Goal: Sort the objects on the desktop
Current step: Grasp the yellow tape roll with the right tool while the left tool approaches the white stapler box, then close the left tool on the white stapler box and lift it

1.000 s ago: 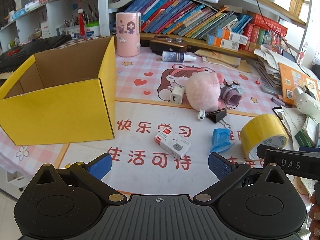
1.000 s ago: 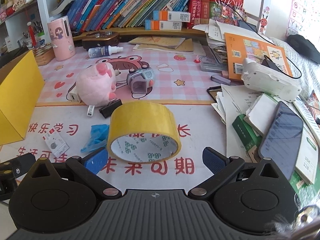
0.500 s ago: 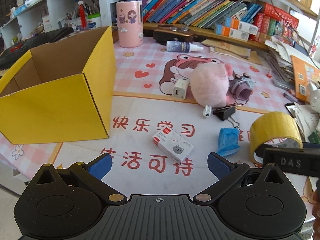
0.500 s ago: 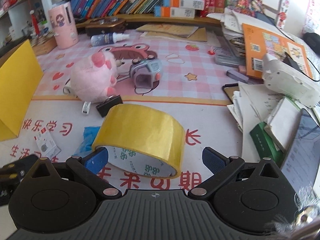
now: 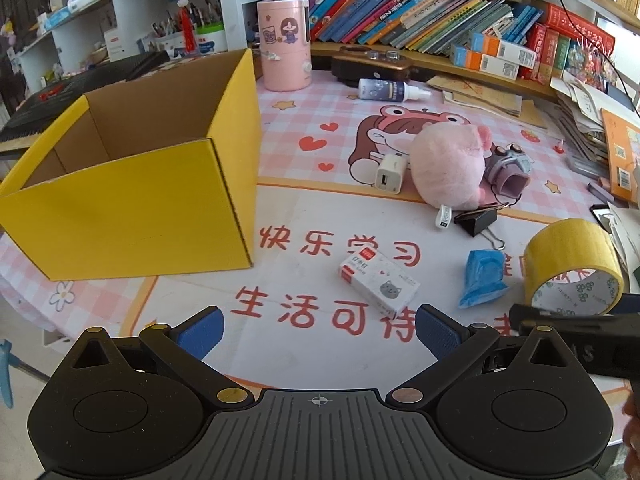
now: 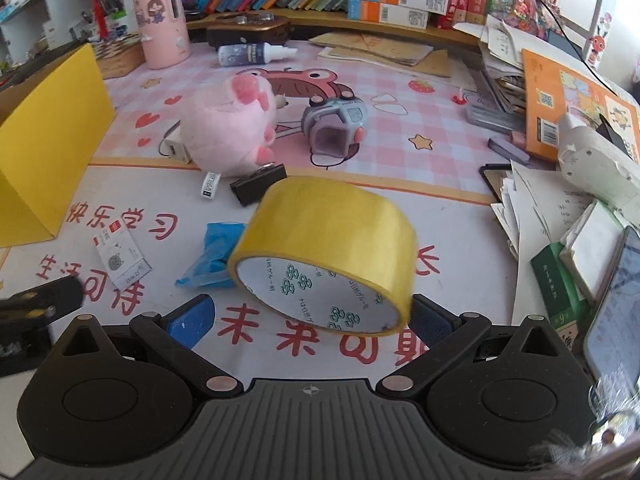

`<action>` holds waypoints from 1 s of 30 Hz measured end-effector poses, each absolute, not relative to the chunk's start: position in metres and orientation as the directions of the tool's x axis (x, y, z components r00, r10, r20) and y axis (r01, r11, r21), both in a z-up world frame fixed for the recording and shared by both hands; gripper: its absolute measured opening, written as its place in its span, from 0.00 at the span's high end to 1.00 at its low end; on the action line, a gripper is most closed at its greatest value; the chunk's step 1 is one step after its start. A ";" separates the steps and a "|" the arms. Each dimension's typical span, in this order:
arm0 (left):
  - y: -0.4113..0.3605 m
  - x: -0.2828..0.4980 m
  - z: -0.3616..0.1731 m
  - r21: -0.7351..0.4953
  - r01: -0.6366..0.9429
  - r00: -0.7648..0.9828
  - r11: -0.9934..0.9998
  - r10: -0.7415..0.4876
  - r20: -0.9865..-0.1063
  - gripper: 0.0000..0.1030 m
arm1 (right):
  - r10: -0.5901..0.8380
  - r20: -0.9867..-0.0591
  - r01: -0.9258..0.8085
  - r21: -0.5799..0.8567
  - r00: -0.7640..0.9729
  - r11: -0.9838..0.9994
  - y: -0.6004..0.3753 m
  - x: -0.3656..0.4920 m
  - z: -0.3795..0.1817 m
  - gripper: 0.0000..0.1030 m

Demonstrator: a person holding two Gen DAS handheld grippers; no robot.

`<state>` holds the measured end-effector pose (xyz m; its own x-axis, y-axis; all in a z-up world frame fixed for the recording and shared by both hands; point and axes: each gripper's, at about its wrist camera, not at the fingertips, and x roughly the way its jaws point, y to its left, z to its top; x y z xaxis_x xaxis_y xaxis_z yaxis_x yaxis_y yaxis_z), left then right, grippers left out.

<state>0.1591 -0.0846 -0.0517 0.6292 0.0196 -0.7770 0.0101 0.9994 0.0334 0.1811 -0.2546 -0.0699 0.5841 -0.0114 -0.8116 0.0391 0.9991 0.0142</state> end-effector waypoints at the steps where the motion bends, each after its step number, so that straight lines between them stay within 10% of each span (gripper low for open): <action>1: -0.083 0.158 -0.051 0.038 0.011 0.631 0.999 0.023 -0.776 0.01 | -0.023 -0.811 0.063 0.017 0.585 0.998 -0.256 0.183 -0.072 0.00; 18: -0.106 0.183 -0.065 -0.003 0.089 0.626 0.996 -0.058 -0.778 0.05 | -0.061 -0.792 0.151 0.040 0.607 0.988 -0.294 0.191 -0.068 0.12; 30: -0.119 0.210 -0.093 0.017 0.062 0.612 0.998 -0.025 -0.790 0.34 | 0.023 -0.781 0.049 0.069 0.625 0.996 -0.304 0.203 -0.064 0.12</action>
